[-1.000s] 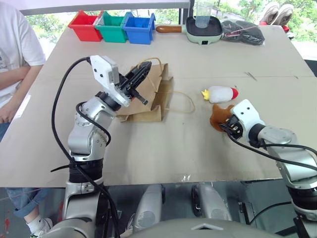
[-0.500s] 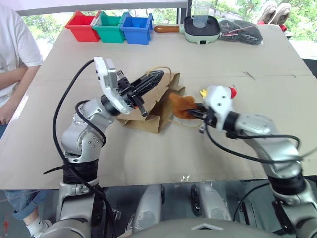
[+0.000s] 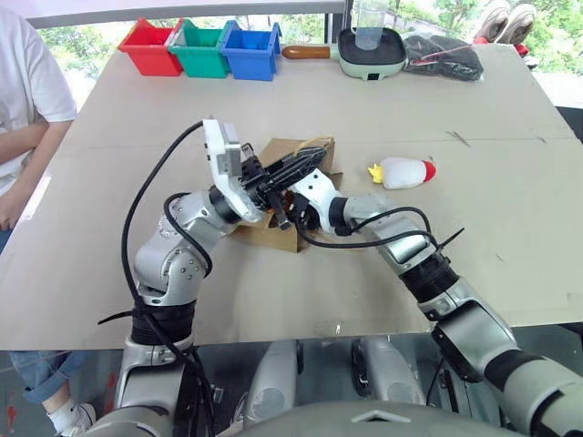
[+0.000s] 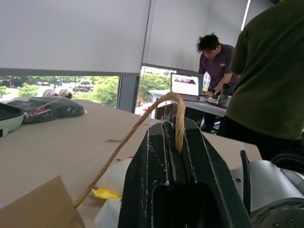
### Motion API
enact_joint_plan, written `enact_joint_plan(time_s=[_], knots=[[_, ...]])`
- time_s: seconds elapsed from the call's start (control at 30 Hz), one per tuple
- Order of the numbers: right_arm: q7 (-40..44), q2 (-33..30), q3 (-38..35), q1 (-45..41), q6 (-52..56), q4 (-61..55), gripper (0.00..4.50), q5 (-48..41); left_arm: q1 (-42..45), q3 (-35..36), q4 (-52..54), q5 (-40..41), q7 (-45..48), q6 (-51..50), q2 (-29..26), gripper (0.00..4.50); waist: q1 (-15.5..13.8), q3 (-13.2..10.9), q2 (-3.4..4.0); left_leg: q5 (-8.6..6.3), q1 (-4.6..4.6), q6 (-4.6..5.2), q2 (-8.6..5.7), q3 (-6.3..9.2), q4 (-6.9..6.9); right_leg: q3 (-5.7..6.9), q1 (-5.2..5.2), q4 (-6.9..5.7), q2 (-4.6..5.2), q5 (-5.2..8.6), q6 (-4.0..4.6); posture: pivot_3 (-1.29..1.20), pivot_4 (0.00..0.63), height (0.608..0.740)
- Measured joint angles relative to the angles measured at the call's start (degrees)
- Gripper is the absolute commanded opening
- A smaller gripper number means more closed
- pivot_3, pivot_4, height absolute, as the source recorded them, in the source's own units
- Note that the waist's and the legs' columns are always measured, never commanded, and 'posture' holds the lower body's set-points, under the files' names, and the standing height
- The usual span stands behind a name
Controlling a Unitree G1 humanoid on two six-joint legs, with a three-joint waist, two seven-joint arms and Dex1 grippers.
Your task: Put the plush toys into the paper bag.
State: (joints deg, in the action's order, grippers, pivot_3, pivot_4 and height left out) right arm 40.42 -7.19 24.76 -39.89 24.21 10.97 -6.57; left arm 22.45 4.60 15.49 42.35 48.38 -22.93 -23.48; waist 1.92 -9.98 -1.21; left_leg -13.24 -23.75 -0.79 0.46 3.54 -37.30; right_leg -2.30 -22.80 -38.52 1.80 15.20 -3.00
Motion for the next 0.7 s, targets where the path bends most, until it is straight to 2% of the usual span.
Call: enact_joint_plan(time_s=[0.1, 0.13, 0.27, 0.37, 0.43, 0.53, 0.6, 0.7], knots=[[2.02, -4.75, -2.37, 4.98, 3.21, -9.37, 2.91, -2.45, -1.47, 2.46, 0.05, -0.35, -0.77, 0.64, -1.26, 0.00, -0.09, -0.05, 0.07, 0.00, 0.00, 0.00, 0.02, 0.06, 0.00, 0.03, -0.01, -0.01, 0.00, 0.00, 0.00, 0.00, 0.150, 0.740], [2.35, -6.93, -5.20, 7.16, 6.19, -14.31, 2.91, -4.39, -1.86, 3.78, -0.06, -0.53, -1.29, 0.95, -1.57, 0.00, -0.08, -0.06, 0.09, 0.00, -0.01, 0.00, 0.02, 0.06, 0.01, 0.01, 0.00, -0.01, 0.00, 0.00, 0.00, 0.00, 0.150, 0.740], [2.73, -10.33, -10.07, 8.96, 11.25, -22.34, 2.91, -8.13, -2.20, 4.61, -0.09, -0.55, -2.16, 1.51, -1.54, 0.00, 0.09, -0.06, 0.10, 0.00, 0.04, 0.01, 0.02, 0.02, 0.00, 0.00, 0.02, -0.04, -0.03, 0.00, 0.00, 0.00, 0.150, 0.740], [3.51, -17.43, -15.78, 11.56, 16.36, -30.59, 2.91, -12.10, -2.31, 5.15, -0.11, -0.59, -3.61, 2.20, -0.83, 0.00, -0.19, -0.09, 0.11, 0.00, -0.02, 0.01, 0.00, 0.00, -0.01, 0.01, 0.02, 0.02, 0.00, 0.00, 0.00, 0.00, 0.150, 0.740], [2.46, -20.89, -19.30, 11.11, 17.68, -30.11, 2.91, -11.85, -2.29, 5.52, -0.11, -0.63, -4.17, 2.47, -0.78, 0.00, -0.18, -0.09, 0.11, -0.01, 0.03, 0.01, -0.03, -0.09, -0.02, -0.05, 0.04, 0.01, 0.02, 0.00, -0.01, 0.00, 0.150, 0.740], [0.57, -22.59, -20.08, 8.61, 16.73, -24.53, 2.91, -9.30, -2.01, 5.53, -0.11, -0.64, -4.74, 2.53, -0.34, 0.00, 0.17, -0.09, 0.10, 0.00, 0.07, 0.01, 0.01, -0.10, -0.02, -0.06, 0.04, -0.03, -0.04, 0.00, 0.00, 0.00, 0.150, 0.740], [0.62, -22.28, -20.22, 6.91, 16.03, -19.77, 2.91, -8.87, -1.41, 5.37, -0.11, -0.68, -4.95, 2.58, 0.10, 0.00, 0.26, -0.09, 0.11, 0.00, 0.06, 0.01, 0.03, -0.09, 0.00, -0.06, 0.03, -0.03, -0.07, 0.00, 0.00, 0.00, 0.150, 0.740], [1.78, -17.98, -18.51, 5.52, 15.15, -16.63, 2.91, -10.19, -0.50, 5.19, -0.14, -1.35, -5.12, 2.73, 0.23, 0.00, 0.49, -0.09, 0.11, 0.00, 0.03, 0.01, 0.08, -0.10, 0.03, -0.08, 0.00, -0.01, -0.11, 0.01, 0.00, 0.00, 0.150, 0.740]])
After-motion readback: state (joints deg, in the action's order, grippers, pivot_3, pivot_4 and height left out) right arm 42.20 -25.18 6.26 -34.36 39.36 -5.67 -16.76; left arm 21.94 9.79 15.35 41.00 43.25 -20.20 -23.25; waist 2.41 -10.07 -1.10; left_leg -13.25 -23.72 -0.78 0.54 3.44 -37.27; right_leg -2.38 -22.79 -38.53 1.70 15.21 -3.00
